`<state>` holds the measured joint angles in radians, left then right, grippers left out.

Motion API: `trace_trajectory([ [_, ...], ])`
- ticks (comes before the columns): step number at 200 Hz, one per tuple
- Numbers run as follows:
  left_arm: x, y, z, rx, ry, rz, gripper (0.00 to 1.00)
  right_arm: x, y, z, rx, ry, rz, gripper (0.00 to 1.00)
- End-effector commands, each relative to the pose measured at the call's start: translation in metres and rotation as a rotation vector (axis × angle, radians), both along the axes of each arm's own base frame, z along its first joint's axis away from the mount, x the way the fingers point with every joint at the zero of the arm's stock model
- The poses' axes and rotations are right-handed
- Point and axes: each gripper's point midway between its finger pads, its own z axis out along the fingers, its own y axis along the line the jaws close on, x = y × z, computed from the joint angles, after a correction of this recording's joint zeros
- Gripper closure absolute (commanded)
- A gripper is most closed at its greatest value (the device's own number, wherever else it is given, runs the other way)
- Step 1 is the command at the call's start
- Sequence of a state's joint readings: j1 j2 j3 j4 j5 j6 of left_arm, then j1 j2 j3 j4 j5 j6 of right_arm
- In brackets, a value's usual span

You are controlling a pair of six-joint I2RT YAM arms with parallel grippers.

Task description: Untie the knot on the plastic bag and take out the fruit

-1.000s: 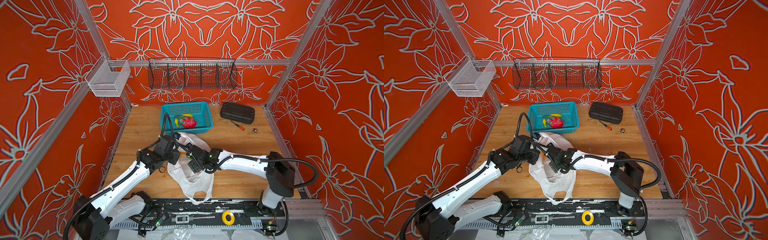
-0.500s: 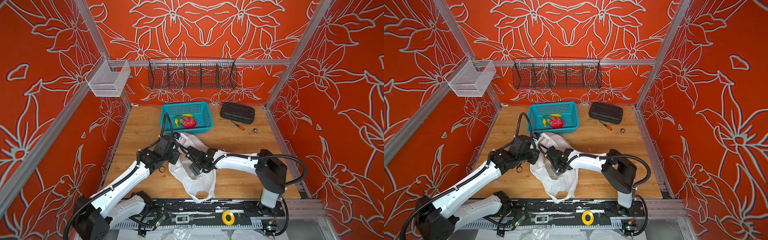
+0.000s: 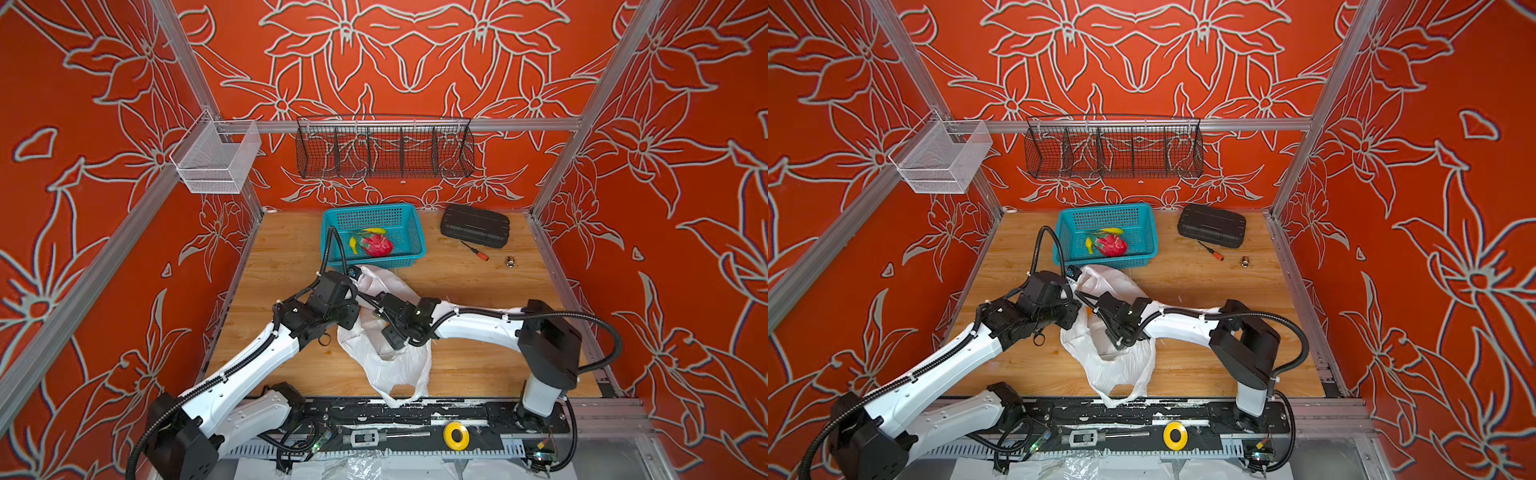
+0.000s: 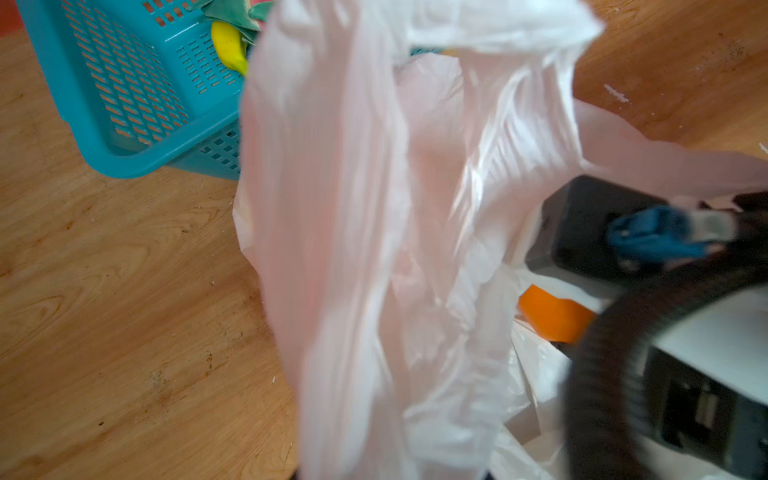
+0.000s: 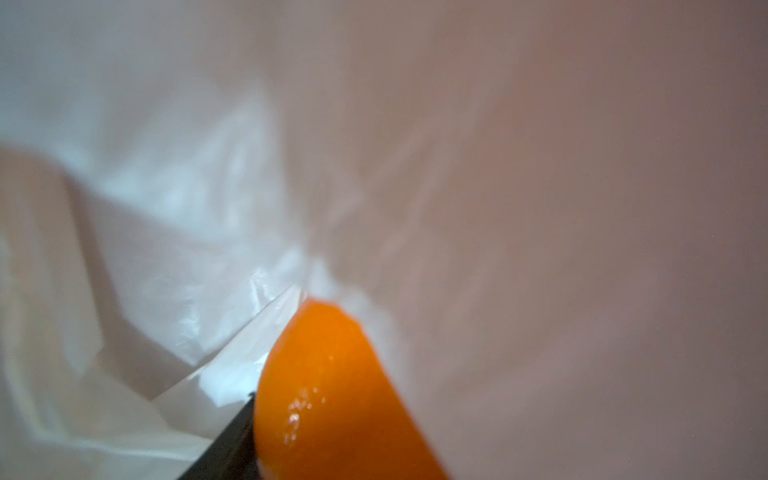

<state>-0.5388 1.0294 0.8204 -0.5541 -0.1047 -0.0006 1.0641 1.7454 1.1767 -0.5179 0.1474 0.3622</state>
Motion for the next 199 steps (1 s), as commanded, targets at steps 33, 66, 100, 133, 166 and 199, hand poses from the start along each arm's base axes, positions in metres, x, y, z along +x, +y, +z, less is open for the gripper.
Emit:
trace_trajectory([
  [33, -0.004, -0.003, 0.004, -0.021, -0.009, -0.014, 0.73, 0.0, 0.022, 0.056, 0.253, -0.075, 0.031, 0.36],
  [66, -0.004, -0.003, 0.004, -0.027, -0.008, -0.012, 0.73, -0.003, 0.028, 0.069, 0.355, -0.058, 0.039, 0.34],
  [100, -0.005, 0.001, -0.005, -0.011, 0.003, 0.005, 0.64, 0.006, 0.026, 0.08, 0.523, 0.033, -0.029, 0.35],
  [133, -0.01, -0.001, -0.005, -0.063, -0.013, 0.006, 0.42, 0.017, 0.024, 0.097, 0.756, 0.127, -0.085, 0.34],
  [166, -0.014, -0.003, 0.009, -0.111, -0.062, -0.009, 0.39, 0.019, 0.024, 0.114, 0.852, 0.15, -0.075, 0.34],
  [199, -0.02, -0.009, 0.033, -0.189, -0.126, -0.043, 0.29, 0.023, 0.019, 0.13, 0.902, 0.105, -0.078, 0.33],
])
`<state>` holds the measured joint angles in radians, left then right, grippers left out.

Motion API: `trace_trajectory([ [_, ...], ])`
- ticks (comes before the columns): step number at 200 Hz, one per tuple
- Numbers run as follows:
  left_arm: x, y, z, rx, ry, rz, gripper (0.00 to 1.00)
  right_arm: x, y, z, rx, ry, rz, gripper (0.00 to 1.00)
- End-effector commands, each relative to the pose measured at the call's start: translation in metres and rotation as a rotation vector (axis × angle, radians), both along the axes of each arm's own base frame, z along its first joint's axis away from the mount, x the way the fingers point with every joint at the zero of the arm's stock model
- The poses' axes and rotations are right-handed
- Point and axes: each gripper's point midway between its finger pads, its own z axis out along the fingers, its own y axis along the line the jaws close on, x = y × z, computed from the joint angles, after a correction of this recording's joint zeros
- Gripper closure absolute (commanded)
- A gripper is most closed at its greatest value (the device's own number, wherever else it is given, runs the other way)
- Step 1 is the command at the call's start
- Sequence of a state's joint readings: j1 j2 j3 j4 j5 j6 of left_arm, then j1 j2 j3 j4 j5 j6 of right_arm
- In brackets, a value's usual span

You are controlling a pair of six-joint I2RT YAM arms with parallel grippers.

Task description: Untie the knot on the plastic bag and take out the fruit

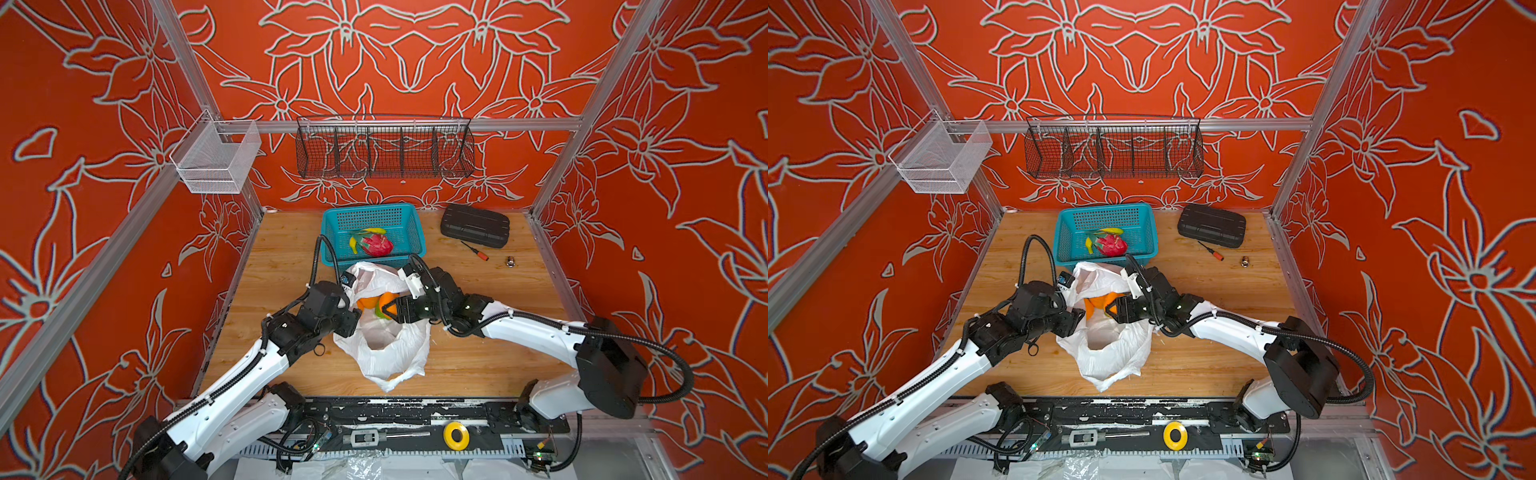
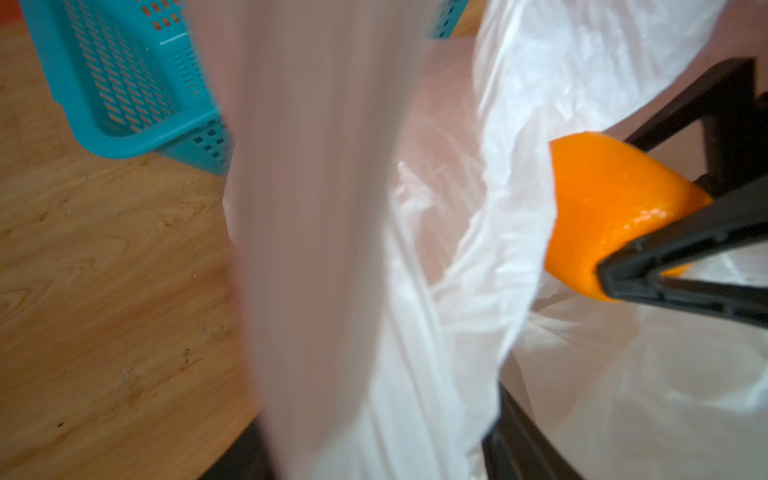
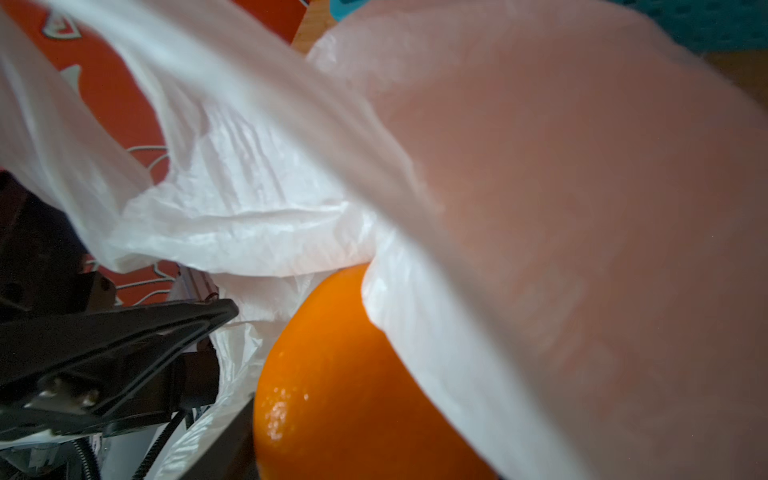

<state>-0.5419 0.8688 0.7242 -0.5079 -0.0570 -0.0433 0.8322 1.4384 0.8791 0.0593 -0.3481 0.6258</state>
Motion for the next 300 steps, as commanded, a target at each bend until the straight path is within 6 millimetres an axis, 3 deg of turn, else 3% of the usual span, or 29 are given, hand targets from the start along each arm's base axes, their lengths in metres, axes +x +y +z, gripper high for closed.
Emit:
trace_trajectory([
  [1, -0.002, -0.009, 0.024, -0.076, -0.066, -0.036, 0.29, -0.002, 0.004, 0.035, 0.127, -0.038, 0.012, 0.33],
  [58, -0.023, -0.015, 0.076, -0.207, -0.224, -0.134, 0.21, 0.003, -0.002, 0.057, 0.205, -0.112, -0.02, 0.29],
  [99, -0.04, -0.04, 0.109, -0.378, -0.227, -0.249, 0.21, -0.001, 0.001, 0.075, 0.266, -0.13, 0.014, 0.29],
  [161, -0.042, -0.052, 0.148, -0.291, -0.47, -0.433, 0.18, -0.009, -0.016, 0.117, 0.31, -0.197, 0.04, 0.3],
  [201, -0.031, -0.077, 0.176, -0.229, -0.654, -0.603, 0.13, -0.003, -0.028, 0.15, 0.34, -0.245, 0.02, 0.3],
  [223, -0.018, -0.089, 0.187, -0.185, -0.745, -0.656, 0.0, 0.001, -0.033, 0.169, 0.384, -0.262, 0.015, 0.29],
  [281, 0.006, -0.113, 0.207, -0.104, -0.914, -0.746, 0.02, 0.002, -0.031, 0.203, 0.536, -0.223, 0.049, 0.29],
  [300, 0.021, -0.125, 0.193, -0.07, -0.896, -0.773, 0.02, -0.001, -0.027, 0.207, 0.565, -0.196, 0.076, 0.29],
])
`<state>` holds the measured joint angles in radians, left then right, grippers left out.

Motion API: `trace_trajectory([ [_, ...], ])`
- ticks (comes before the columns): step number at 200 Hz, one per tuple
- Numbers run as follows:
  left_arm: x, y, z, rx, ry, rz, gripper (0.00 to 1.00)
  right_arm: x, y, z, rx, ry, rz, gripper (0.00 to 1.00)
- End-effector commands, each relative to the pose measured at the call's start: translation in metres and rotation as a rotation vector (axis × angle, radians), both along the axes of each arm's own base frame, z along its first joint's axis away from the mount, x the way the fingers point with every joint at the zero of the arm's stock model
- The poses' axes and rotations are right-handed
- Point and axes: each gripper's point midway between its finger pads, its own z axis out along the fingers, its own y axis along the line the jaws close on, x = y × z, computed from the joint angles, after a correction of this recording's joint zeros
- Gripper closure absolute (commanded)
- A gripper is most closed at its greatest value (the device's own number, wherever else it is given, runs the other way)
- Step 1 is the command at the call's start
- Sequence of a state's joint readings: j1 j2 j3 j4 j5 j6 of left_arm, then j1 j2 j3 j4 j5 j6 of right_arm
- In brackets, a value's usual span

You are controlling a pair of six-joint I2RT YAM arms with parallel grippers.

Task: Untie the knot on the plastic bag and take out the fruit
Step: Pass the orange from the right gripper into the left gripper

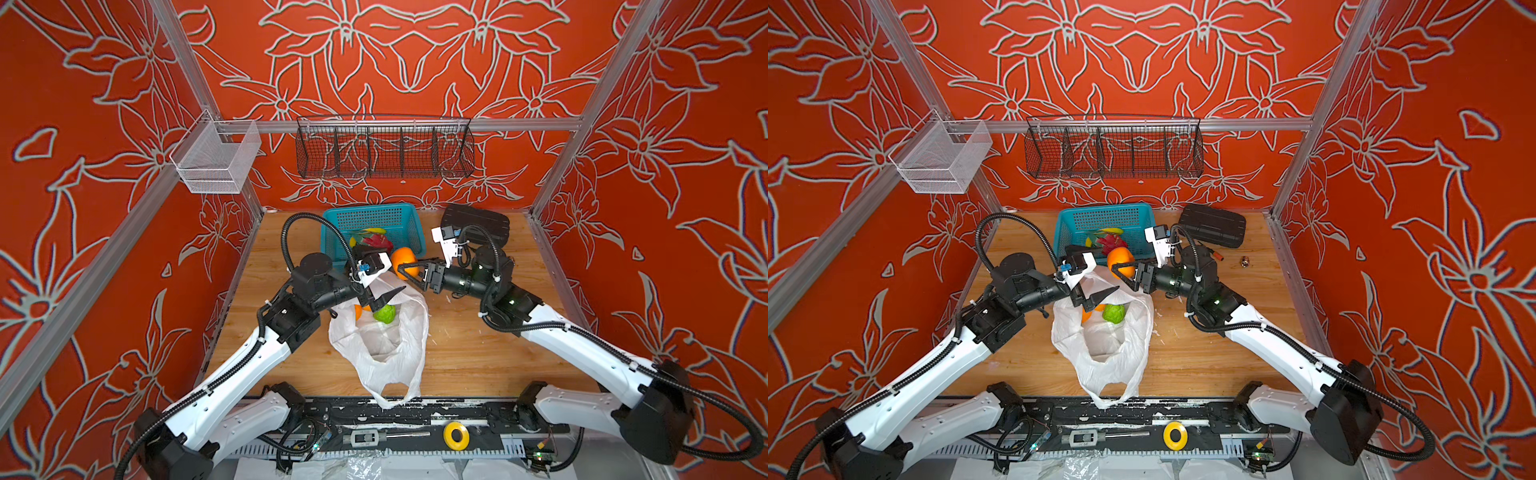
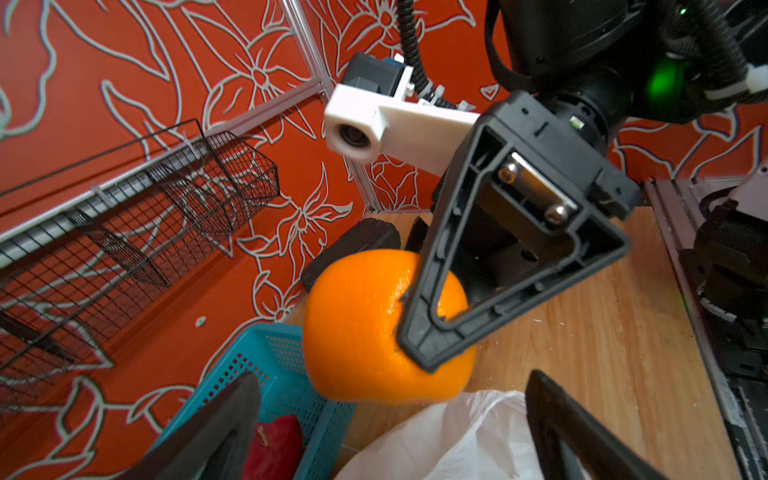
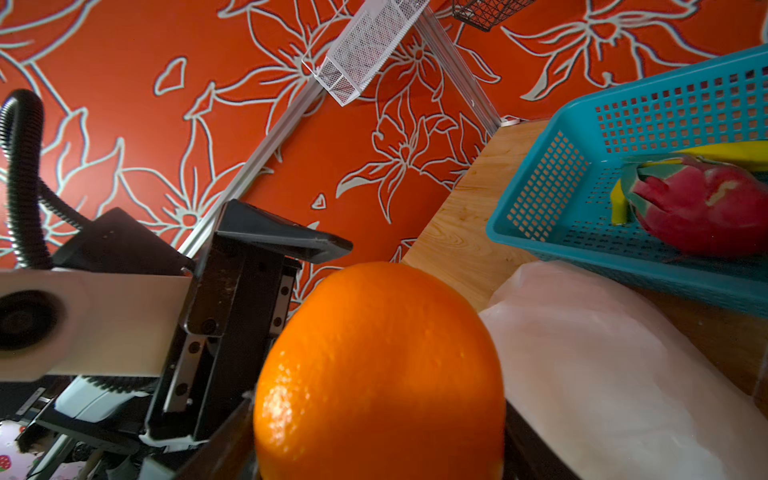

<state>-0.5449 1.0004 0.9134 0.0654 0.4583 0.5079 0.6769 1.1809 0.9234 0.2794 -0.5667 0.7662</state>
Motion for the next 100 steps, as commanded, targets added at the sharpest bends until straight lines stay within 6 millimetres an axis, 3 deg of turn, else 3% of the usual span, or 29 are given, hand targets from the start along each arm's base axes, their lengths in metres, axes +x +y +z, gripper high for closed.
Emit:
trace_trajectory([
  [1, 0.005, -0.014, 0.017, 0.018, -0.146, -0.055, 0.02, -0.008, 0.006, 0.033, 0.102, -0.006, 0.072, 0.29],
  [33, 0.014, -0.023, 0.008, 0.037, -0.138, -0.074, 0.01, -0.011, 0.014, 0.033, 0.129, 0.027, 0.135, 0.3],
  [75, 0.014, -0.022, 0.002, 0.046, -0.119, -0.065, 0.24, -0.008, 0.013, 0.026, 0.107, 0.037, 0.115, 0.3],
  [100, 0.013, -0.018, -0.001, 0.052, -0.115, -0.048, 0.3, -0.005, 0.013, 0.022, 0.101, 0.048, 0.11, 0.3],
])
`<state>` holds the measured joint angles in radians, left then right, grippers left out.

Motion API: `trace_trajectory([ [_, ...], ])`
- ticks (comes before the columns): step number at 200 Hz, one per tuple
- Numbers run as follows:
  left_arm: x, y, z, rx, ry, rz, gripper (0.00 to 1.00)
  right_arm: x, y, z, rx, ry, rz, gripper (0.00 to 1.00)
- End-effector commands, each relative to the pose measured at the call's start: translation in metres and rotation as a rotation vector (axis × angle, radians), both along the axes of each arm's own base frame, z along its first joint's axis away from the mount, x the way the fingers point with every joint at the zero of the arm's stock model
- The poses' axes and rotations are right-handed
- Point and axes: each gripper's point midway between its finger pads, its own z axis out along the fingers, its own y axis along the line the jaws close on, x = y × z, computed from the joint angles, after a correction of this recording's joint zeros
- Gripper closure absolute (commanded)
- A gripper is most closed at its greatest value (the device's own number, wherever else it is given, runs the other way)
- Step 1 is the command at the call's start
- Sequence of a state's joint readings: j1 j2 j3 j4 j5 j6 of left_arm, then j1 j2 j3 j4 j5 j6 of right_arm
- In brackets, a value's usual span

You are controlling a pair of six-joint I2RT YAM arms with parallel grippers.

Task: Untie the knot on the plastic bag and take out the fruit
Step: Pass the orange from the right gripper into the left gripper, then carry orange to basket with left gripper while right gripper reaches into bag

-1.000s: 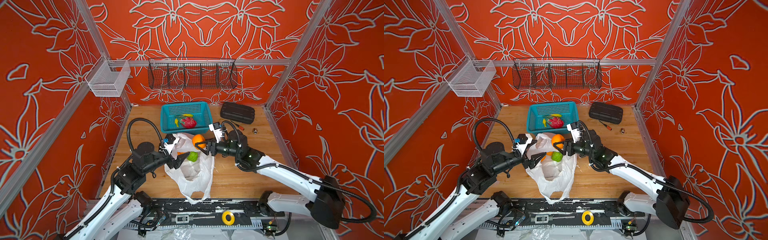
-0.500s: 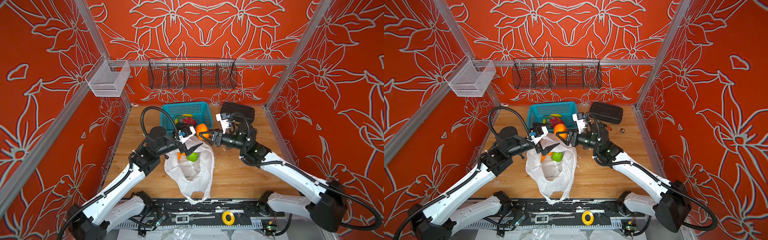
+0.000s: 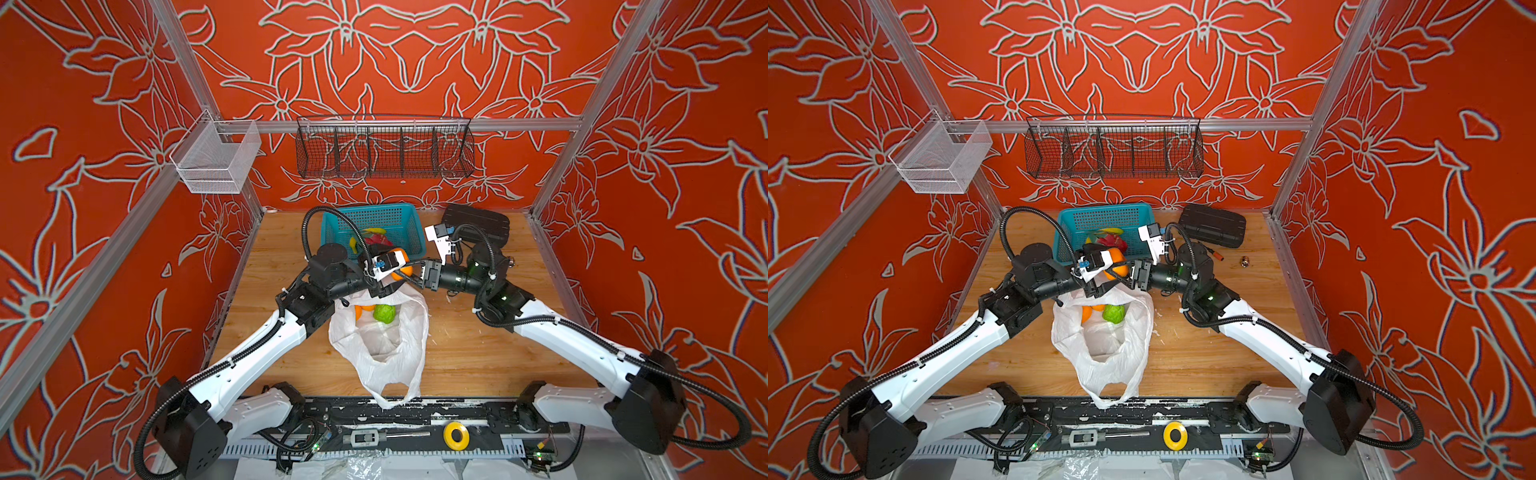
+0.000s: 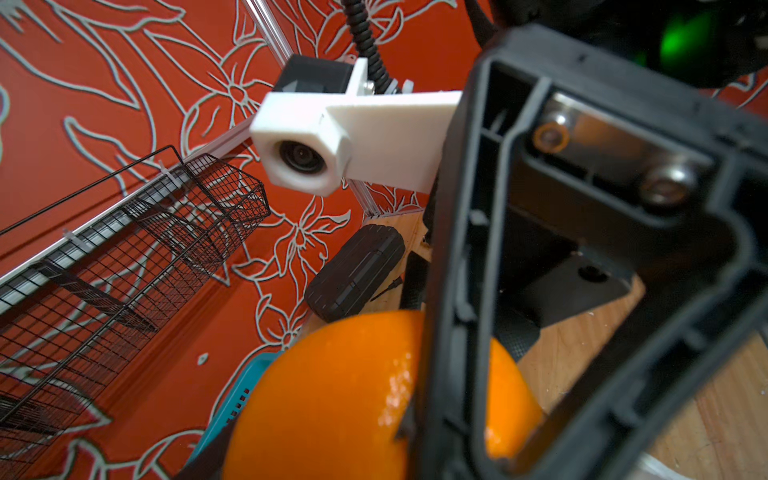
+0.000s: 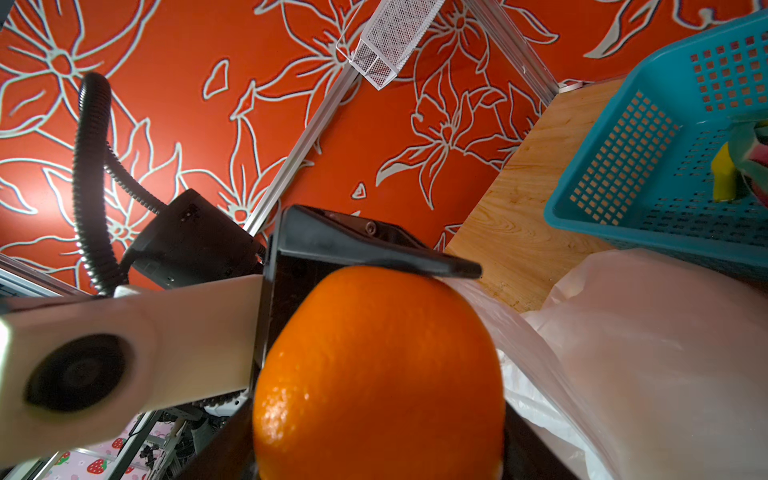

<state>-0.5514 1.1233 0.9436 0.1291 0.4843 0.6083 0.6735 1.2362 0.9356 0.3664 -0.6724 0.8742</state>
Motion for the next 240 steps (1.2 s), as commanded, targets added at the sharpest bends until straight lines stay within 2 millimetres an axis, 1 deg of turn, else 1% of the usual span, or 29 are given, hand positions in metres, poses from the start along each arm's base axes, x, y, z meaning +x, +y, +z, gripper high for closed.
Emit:
trace_trajectory([
  [1, -0.007, 0.002, 0.012, -0.012, -0.055, -0.006, 0.3, 0.0, 0.0, 0.018, 0.038, -0.022, 0.01, 0.29],
  [14, -0.007, 0.004, 0.012, -0.011, -0.045, 0.006, 0.32, 0.0, 0.001, 0.017, 0.04, -0.017, 0.016, 0.26],
  [27, -0.003, 0.007, 0.014, -0.018, -0.014, 0.035, 0.35, 0.001, 0.0, 0.016, 0.037, -0.015, 0.01, 0.17],
  [34, 0.0, 0.008, 0.016, -0.026, 0.009, 0.057, 0.37, 0.002, -0.002, 0.016, 0.03, -0.019, 0.001, 0.14],
  [50, 0.011, 0.015, 0.02, -0.055, 0.064, 0.137, 0.4, 0.006, -0.01, 0.012, -0.005, -0.036, -0.048, 0.08],
  [60, 0.022, 0.022, 0.022, -0.078, 0.092, 0.215, 0.41, 0.01, -0.018, 0.009, -0.032, -0.043, -0.096, 0.04],
  [79, 0.04, 0.036, 0.021, -0.093, 0.149, 0.349, 0.42, 0.017, -0.034, 0.003, -0.065, -0.074, -0.188, 0.03],
  [97, 0.057, 0.05, 0.017, -0.09, 0.231, 0.466, 0.43, 0.022, -0.048, -0.009, -0.122, -0.121, -0.272, 0.03],
  [121, 0.081, 0.071, 0.007, -0.109, 0.389, 0.621, 0.43, 0.028, -0.053, -0.033, -0.254, -0.192, -0.292, 0.03],
  [139, 0.097, 0.09, -0.004, -0.139, 0.532, 0.734, 0.44, 0.028, -0.045, -0.052, -0.334, -0.226, -0.227, 0.03],
  [167, 0.115, 0.113, -0.027, -0.182, 0.698, 0.849, 0.46, 0.021, -0.018, -0.077, -0.365, -0.211, -0.082, 0.04],
  [175, 0.119, 0.118, -0.033, -0.198, 0.734, 0.866, 0.46, 0.021, -0.011, -0.089, -0.388, -0.199, -0.054, 0.04],
  [207, 0.129, 0.13, -0.055, -0.223, 0.83, 0.922, 0.47, 0.006, 0.022, -0.122, -0.468, -0.201, 0.083, 0.08],
  [220, 0.132, 0.133, -0.062, -0.224, 0.859, 0.94, 0.47, -0.004, 0.035, -0.139, -0.509, -0.211, 0.147, 0.15],
  [230, 0.135, 0.135, -0.067, -0.226, 0.884, 0.953, 0.47, -0.011, 0.041, -0.155, -0.555, -0.206, 0.191, 0.27],
  [240, 0.137, 0.137, -0.073, -0.225, 0.91, 0.966, 0.47, -0.018, 0.043, -0.176, -0.598, -0.179, 0.233, 0.38],
])
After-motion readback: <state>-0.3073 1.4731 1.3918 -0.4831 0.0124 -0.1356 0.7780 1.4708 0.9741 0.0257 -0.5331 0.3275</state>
